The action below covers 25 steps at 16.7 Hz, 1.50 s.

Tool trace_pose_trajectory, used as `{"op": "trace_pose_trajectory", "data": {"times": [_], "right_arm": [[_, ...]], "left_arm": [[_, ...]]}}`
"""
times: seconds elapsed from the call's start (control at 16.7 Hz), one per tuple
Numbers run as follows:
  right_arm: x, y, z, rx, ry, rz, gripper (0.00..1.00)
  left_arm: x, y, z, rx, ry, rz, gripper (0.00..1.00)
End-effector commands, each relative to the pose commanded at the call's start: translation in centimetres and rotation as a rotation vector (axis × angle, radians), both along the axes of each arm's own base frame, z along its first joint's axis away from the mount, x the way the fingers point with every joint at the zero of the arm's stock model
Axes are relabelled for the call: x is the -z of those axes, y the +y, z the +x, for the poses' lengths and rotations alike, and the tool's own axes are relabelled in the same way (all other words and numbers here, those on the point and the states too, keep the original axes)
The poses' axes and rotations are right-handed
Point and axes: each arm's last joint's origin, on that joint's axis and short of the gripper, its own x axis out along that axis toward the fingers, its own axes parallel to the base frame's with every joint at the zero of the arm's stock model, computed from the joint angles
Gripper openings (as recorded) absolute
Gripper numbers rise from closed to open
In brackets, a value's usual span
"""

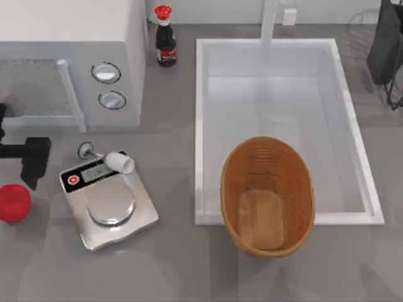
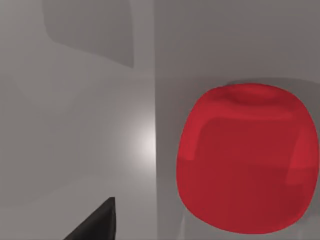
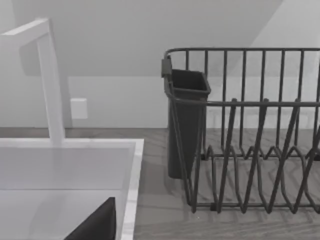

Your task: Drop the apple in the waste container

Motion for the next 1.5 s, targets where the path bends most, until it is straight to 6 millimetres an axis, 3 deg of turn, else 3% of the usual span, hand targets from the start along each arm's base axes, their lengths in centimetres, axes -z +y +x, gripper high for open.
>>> {"op": "trace_pose_trajectory", "data": {"times": [0.24, 0.66, 0.96, 1.5], "right_arm": [[0.0, 0.0, 0.0, 0.000, 0.000, 0.000, 1.00], [0.0, 0.0, 0.0, 0.000, 0.000, 0.000, 1.00], [0.0, 0.0, 0.0, 0.000, 0.000, 0.000, 1.00], [0.0, 0.0, 0.0, 0.000, 0.000, 0.000, 1.00]], "left_arm": [[1.0, 0.3, -0.2, 0.001, 0.000, 0.000, 1.00], [6.6, 0.3, -0.1, -0.001, 0.003, 0.001, 1.00], [7.0, 0.1, 0.0, 0.000, 0.000, 0.000, 1.00], [7.0, 0.1, 0.0, 0.000, 0.000, 0.000, 0.32]]}}
